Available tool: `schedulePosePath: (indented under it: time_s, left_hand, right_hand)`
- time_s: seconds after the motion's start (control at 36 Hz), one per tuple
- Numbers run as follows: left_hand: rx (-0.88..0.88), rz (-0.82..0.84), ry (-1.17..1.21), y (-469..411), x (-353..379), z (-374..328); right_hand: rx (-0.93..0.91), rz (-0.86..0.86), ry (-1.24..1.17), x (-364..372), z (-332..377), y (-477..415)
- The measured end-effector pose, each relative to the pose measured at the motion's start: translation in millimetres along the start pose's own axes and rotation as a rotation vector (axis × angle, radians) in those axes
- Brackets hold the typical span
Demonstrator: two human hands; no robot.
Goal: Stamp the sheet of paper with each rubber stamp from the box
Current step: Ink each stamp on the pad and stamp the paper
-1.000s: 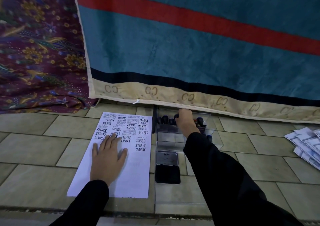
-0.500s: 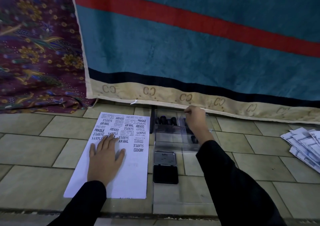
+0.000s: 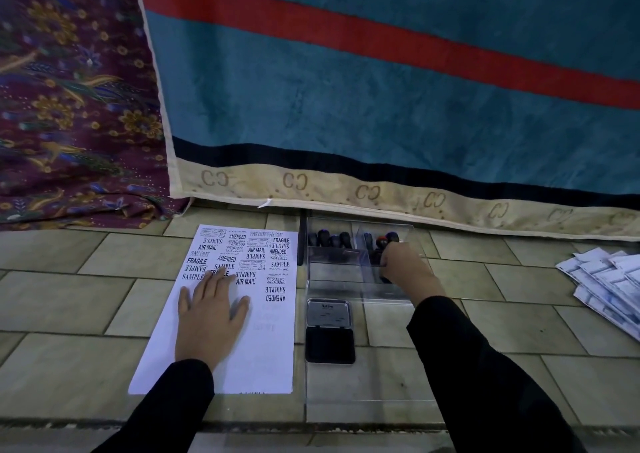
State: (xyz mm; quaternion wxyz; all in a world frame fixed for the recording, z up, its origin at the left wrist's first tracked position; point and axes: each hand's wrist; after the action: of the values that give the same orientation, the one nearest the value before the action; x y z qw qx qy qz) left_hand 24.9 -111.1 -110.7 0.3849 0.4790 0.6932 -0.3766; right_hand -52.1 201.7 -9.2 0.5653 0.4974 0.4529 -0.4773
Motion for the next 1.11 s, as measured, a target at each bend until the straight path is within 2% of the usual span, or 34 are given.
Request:
schedulePosePath:
  time_s: [0.22,0.36,0.42,0.56,0.61,0.89,1.11]
  left_hand:
    - [-0.012,0.014,0.023,-0.6,-0.4,-1.1]
    - [-0.008,0.005,0.029,-1.2,0.5,-0.5]
    - [-0.010,0.004,0.031,-0.9,0.4,-1.0]
    - [-0.005,-0.004,0.027,-0.2,-0.2,-0.9]
    - [-0.005,-0.003,0.027,0.1,-1.0,-1.4]
    - [0.000,0.018,0.026,0.4,-3.5,-1.2]
    - [-0.002,0.033,0.031,1.1,-5.5,-1.9]
  right_hand:
    - [0.032,-0.018,-0.082,-7.2,0.1,5.4]
    - [-0.014,-0.131,-0.146,-7.2,-5.3,16.6]
    - [-0.025,-0.198,-0.160,-8.6,-4.1,21.7]
    - [-0.116,-0.516,-0.327,-14.9,7.4,42.3]
    - [-0.168,-0.575,-0.418,-15.7,19.7,58.0]
    - [-0.320,-0.401,-0.560,28.0,63.3,119.5]
    - [-0.370,-0.381,-0.570,43.9,68.1,130.3]
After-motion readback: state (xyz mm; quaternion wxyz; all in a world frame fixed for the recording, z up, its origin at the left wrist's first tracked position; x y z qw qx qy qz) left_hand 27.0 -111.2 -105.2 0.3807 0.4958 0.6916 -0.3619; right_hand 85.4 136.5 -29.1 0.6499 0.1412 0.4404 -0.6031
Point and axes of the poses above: each hand's wrist, its own y-axis away from the middle knuckle, its own x-axis out of the palm, z = x × y, and after that the axes turned 10 degrees about -x, right-handed
